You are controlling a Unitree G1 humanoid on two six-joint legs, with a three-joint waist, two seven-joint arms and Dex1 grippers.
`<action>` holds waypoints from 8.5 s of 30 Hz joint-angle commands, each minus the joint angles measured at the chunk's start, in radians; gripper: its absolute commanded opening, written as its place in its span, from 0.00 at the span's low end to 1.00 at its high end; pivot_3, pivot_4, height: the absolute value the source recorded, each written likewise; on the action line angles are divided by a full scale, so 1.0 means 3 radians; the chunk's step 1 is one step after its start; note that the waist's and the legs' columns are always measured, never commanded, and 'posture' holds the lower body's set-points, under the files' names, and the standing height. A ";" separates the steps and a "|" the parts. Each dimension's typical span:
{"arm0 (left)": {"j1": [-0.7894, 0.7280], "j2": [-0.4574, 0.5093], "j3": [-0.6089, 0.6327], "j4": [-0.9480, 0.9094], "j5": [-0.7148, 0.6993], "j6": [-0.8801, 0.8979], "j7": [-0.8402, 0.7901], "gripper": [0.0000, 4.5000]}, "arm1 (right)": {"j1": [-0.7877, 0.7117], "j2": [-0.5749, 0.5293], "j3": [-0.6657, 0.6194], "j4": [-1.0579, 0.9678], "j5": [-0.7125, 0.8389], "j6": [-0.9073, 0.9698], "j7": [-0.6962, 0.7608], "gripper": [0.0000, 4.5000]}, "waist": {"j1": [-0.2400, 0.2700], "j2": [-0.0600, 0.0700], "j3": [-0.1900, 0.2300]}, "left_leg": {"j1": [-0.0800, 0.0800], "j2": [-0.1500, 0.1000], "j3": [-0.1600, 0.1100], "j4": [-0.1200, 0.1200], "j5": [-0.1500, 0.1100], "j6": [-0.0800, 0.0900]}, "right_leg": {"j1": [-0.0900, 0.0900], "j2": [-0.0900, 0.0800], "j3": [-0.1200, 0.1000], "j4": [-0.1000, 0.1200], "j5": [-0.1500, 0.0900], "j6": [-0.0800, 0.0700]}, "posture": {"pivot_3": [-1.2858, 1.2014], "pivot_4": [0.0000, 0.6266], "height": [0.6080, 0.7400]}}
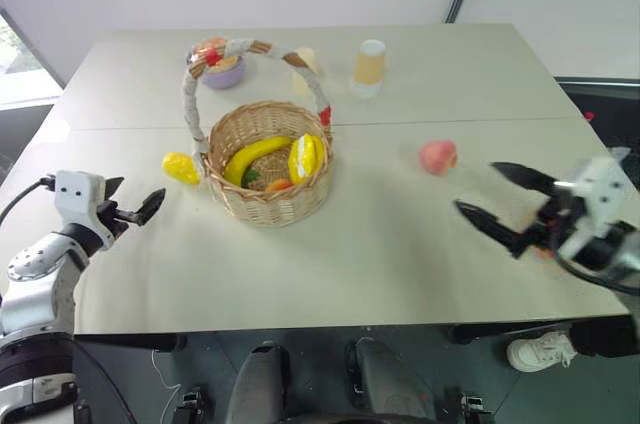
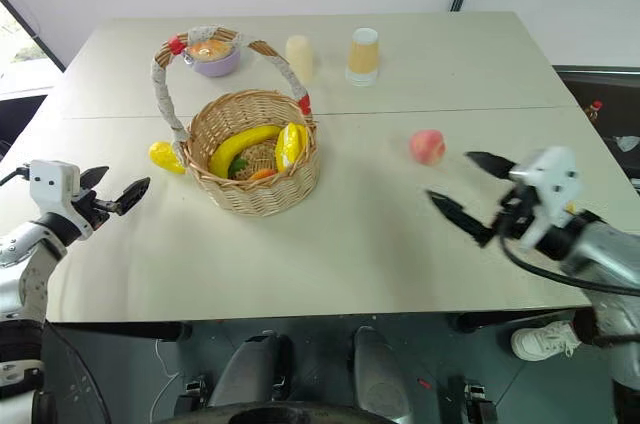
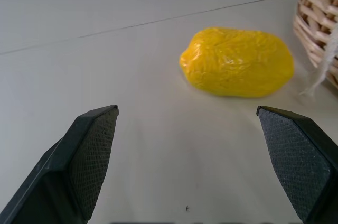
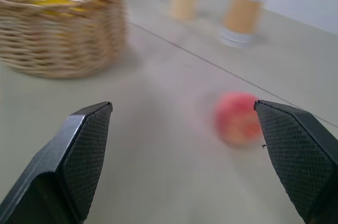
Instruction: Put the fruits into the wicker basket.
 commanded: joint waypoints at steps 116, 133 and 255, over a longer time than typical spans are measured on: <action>-0.0676 -0.0437 -0.1166 -0.2169 -0.0763 0.1290 -0.0266 1.00 | -0.2037 0.0615 0.0934 0.2558 -0.1458 -0.0449 -0.0428 0.57 | -0.0015 -0.0008 0.0003 | -0.0005 -0.0024 -0.0003 0.0007 0.0001 -0.0001 | -0.0004 0.0000 0.0001 0.0013 0.0000 0.0002 | 0.52 0.24 1.00; 0.0086 0.0281 0.0043 -0.1838 -0.0963 0.1078 -0.0603 1.00 | -0.2534 0.1708 0.2148 0.0969 -0.1308 0.0336 -0.0636 0.57 | -0.0072 -0.0006 0.0004 | -0.0004 0.0004 -0.0005 0.0003 0.0004 -0.0005 | -0.0010 0.0006 -0.0005 0.0014 0.0001 -0.0004 | 0.52 0.24 1.00; 0.0023 0.0073 -0.0326 -0.2256 -0.1304 0.1254 -0.0385 1.00 | -0.2230 0.1778 0.1285 0.1361 -0.0791 0.0240 -0.0827 0.97 | -0.0107 0.0004 -0.0013 | -0.0032 -0.0015 -0.0005 0.0010 0.0005 -0.0006 | -0.0056 0.0014 0.0007 0.0050 -0.0001 -0.0004 | 0.52 0.24 1.00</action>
